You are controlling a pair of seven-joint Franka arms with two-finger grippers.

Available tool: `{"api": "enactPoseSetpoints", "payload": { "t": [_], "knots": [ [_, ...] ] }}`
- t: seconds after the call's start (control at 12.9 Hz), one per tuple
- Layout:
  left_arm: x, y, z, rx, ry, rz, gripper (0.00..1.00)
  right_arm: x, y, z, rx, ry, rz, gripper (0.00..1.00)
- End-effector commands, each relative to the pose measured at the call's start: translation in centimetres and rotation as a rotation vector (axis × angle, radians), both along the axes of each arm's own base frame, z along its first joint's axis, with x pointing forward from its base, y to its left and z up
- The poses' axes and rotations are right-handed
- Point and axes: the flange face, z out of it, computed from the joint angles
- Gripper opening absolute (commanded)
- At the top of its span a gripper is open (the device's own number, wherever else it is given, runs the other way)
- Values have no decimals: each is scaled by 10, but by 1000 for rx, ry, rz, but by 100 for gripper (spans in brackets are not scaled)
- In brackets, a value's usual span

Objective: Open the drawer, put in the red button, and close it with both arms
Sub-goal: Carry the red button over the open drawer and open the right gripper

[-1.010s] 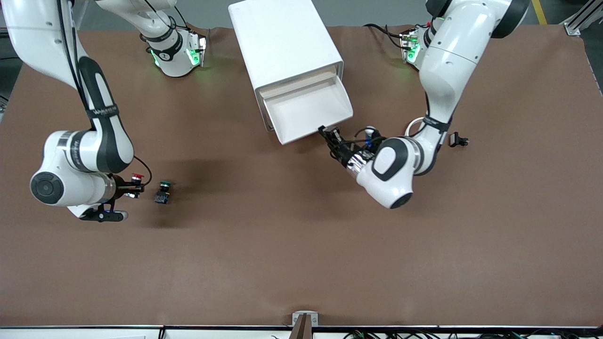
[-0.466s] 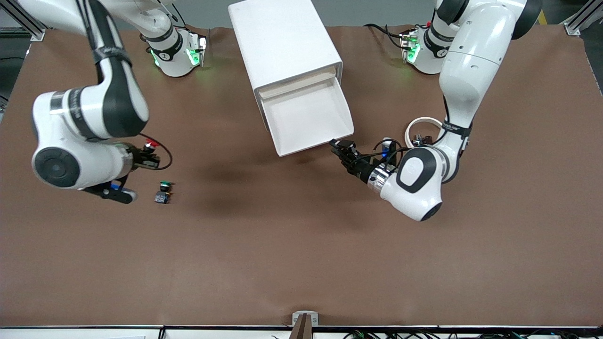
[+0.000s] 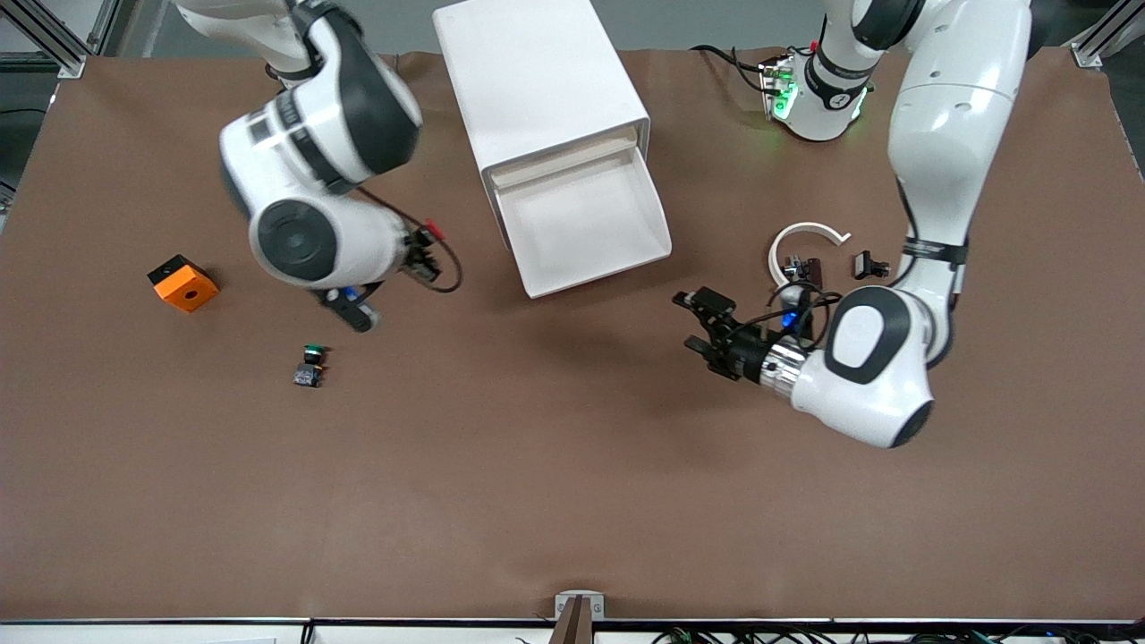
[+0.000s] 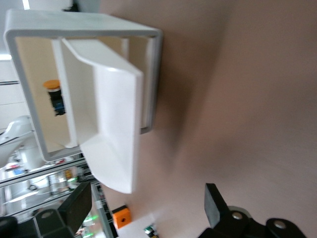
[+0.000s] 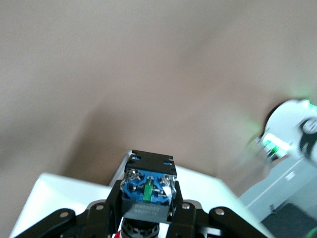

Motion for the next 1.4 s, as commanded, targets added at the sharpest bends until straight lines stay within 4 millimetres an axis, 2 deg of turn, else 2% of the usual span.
{"api": "enactPoseSetpoints", "payload": {
  "t": [0.0, 0.08, 0.23, 0.31, 0.47, 0.54, 0.7, 0.78, 0.93, 1.01, 1.17, 1.32],
  "knots": [
    [19, 53, 41, 14, -155, -40, 100, -22, 63, -3, -16, -31, -109, 26],
    [24, 79, 60, 7, -234, -67, 100, -34, 92, -11, -11, -50, -139, 26],
    [35, 128, 92, 34, -405, -104, 100, -41, 125, -32, -17, -89, -213, 26],
    [36, 146, 100, 44, -456, -133, 100, -47, 140, -46, -26, -99, -225, 26],
    [36, 173, 120, 48, -544, -183, 100, -56, 164, -70, -33, -117, -247, 27],
    [36, 181, 119, 64, -569, -231, 100, -56, 169, -82, -38, -122, -259, 29],
    [34, 194, 125, 124, -605, -321, 100, -60, 177, -97, -43, -125, -251, 29],
    [32, 193, 128, 149, -621, -379, 100, -64, 183, -103, -44, -127, -243, 29],
    [28, 187, 134, 125, -694, -564, 100, -67, 188, -116, -54, -122, -236, 33],
    [25, 184, 143, 88, -751, -683, 100, -68, 189, -121, -58, -118, -235, 35],
    [17, 173, 156, -19, -848, -912, 100, -74, 196, -123, -53, -124, -225, 38],
    [13, 170, 162, -93, -888, -1029, 100, -75, 198, -124, -53, -124, -222, 57]
  ]
}}
